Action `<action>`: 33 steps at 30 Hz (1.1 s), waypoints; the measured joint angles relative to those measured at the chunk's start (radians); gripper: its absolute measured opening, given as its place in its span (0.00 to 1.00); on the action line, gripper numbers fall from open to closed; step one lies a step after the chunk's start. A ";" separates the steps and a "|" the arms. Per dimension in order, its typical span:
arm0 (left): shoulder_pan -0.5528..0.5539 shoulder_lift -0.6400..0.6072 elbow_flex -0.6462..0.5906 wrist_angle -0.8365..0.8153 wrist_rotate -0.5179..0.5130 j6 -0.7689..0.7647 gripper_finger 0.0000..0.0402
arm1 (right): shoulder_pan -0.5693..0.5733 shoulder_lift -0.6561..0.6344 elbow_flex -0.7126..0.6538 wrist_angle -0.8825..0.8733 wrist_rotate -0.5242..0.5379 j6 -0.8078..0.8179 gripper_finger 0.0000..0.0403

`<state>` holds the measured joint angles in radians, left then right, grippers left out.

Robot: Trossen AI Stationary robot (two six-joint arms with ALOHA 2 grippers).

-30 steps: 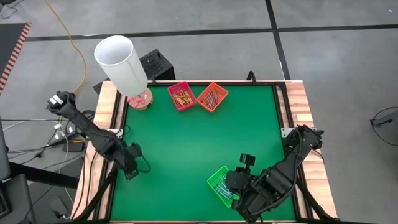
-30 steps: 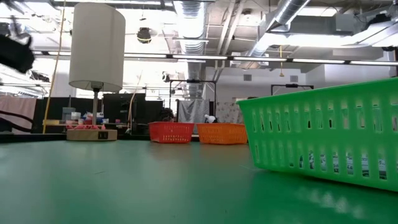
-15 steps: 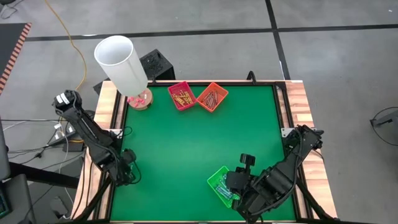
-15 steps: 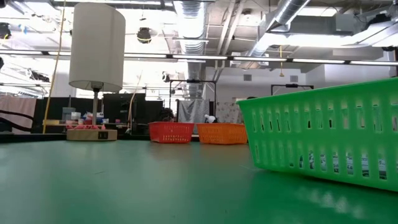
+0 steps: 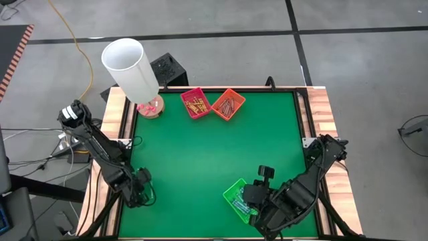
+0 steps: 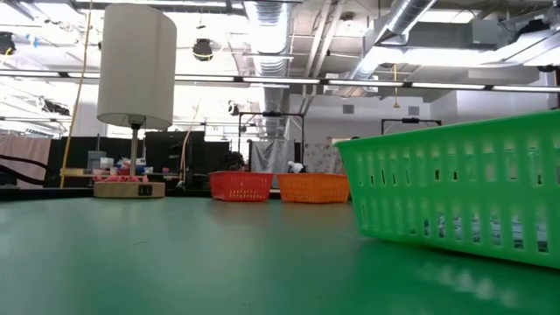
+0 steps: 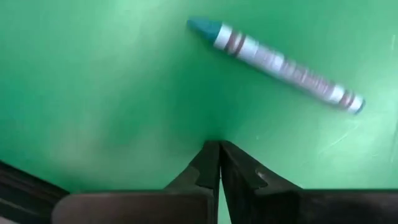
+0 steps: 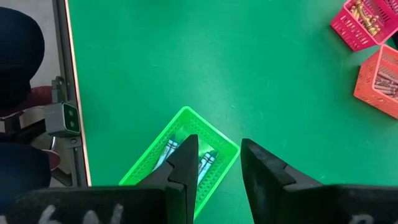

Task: Sort crayons
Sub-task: Put the green crayon into the green bin

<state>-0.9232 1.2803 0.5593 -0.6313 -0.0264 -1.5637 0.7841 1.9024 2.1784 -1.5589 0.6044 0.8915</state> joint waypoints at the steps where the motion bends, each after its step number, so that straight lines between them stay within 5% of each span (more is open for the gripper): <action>1: 0.006 0.000 -0.001 0.009 -0.014 0.010 0.01 | 0.000 0.000 0.000 0.000 0.000 0.000 0.29; 7: 0.070 -0.020 -0.002 0.096 -0.259 0.095 0.00 | -0.005 0.000 0.000 0.028 0.080 -0.004 0.29; 15: 0.165 -0.007 -0.004 0.272 -0.263 0.305 0.00 | -0.036 0.000 0.000 0.047 0.140 -0.006 0.29; 22: 0.240 -0.031 0.007 0.375 -0.320 0.475 0.00 | -0.097 0.077 0.001 0.129 0.321 0.002 0.29; 28: 0.247 -0.085 0.111 0.283 -0.322 0.608 0.00 | -0.180 0.197 0.000 0.204 0.286 -0.077 0.29; 33: 0.213 -0.110 0.207 0.039 -0.344 0.611 0.00 | -0.227 0.279 0.000 0.353 0.273 -0.089 0.29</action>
<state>-0.7105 1.1698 0.7658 -0.5919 -0.3702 -0.9527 0.5576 2.1819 2.1784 -1.2057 0.8775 0.8030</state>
